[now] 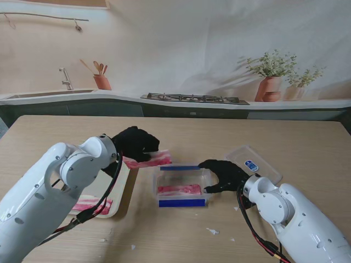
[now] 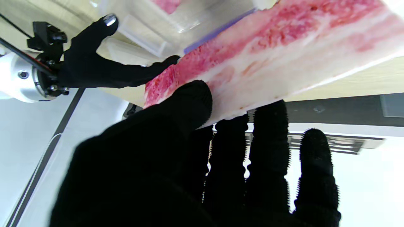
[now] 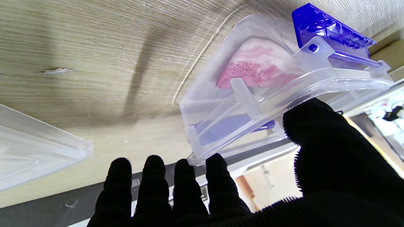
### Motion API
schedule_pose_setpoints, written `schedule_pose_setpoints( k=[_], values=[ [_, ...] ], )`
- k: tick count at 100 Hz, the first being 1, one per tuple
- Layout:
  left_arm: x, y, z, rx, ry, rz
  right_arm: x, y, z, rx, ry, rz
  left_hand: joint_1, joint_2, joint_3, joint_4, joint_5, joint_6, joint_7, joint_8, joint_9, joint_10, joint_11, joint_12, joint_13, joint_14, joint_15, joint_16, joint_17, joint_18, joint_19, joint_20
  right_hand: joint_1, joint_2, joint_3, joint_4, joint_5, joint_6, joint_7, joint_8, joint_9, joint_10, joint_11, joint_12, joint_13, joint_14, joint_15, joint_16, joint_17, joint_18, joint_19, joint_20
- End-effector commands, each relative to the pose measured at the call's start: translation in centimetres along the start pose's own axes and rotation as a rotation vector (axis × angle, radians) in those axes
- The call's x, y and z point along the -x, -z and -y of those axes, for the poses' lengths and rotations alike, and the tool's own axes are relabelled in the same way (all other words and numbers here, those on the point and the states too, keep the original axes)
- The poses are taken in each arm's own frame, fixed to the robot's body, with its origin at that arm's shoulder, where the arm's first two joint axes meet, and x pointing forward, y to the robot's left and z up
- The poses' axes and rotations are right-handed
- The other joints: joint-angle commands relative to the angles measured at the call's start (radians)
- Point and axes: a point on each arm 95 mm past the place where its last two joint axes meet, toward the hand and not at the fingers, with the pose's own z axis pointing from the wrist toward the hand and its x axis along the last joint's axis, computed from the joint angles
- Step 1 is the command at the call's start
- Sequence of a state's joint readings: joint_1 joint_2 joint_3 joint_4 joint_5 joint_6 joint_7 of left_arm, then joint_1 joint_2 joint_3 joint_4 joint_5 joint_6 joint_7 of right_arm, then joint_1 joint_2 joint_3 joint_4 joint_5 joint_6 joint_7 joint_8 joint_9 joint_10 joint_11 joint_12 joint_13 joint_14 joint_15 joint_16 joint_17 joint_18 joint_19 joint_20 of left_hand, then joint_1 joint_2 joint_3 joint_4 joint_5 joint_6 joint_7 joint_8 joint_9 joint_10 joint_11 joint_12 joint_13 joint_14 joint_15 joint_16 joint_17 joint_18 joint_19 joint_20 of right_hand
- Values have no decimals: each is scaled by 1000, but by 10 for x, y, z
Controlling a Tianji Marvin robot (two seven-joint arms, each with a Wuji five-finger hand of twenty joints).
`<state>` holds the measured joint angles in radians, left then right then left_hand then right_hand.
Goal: Separate the bacon slices onto the tray
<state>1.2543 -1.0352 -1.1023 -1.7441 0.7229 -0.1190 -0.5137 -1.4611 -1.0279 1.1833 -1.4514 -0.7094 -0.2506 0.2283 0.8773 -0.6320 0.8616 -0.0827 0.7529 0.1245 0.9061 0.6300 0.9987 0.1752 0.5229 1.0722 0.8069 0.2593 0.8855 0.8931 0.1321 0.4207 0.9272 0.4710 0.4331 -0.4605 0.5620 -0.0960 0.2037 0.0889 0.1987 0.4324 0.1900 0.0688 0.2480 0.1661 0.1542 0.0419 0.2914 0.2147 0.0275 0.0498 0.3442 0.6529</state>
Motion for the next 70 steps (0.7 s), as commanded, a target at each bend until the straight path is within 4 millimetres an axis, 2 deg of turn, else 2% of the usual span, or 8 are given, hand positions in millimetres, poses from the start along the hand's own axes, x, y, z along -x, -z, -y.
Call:
schedule_pose_setpoints(
  k=[1,19,35,70],
  values=[
    [19,12,3,40,-21,27,-4,-1,4,-13,-6,-7,30,19,43,-13,-8,-37,64,25,20,-15,33,43,-6,-13,-8,23,-1,11,8,13,3,9,4,-15,-16,3,-9,-20,-13,-26,17,5,-28,-33,0,6,7,-6,15,21],
    [54,34,4,134,-33,82,-5,-2,4,-18,-3,-6,37,28,27,-1,-14,-39,59,29,9,-16,28,51,-20,-16,-16,35,-4,-6,-1,10,3,8,4,-15,-15,4,-9,-21,-13,-26,16,4,-28,-34,0,6,7,-6,15,21],
    [79,44,-6,215,-69,140,-6,-3,5,-24,0,-6,44,38,2,12,-23,-49,56,39,-1,-25,26,62,-29,-29,-24,57,-4,-32,-1,10,2,10,2,-15,-16,3,-9,-21,-13,-26,15,4,-28,-33,-1,5,6,-6,15,21],
    [108,52,-33,351,-56,218,-7,-4,5,-26,5,-13,45,47,-8,19,-33,-61,58,42,-16,-33,25,66,-48,-35,-34,72,-31,-61,-20,1,5,9,1,-13,-16,1,-8,-21,-12,-27,17,5,-27,-34,-1,5,7,-6,16,21]
  ],
)
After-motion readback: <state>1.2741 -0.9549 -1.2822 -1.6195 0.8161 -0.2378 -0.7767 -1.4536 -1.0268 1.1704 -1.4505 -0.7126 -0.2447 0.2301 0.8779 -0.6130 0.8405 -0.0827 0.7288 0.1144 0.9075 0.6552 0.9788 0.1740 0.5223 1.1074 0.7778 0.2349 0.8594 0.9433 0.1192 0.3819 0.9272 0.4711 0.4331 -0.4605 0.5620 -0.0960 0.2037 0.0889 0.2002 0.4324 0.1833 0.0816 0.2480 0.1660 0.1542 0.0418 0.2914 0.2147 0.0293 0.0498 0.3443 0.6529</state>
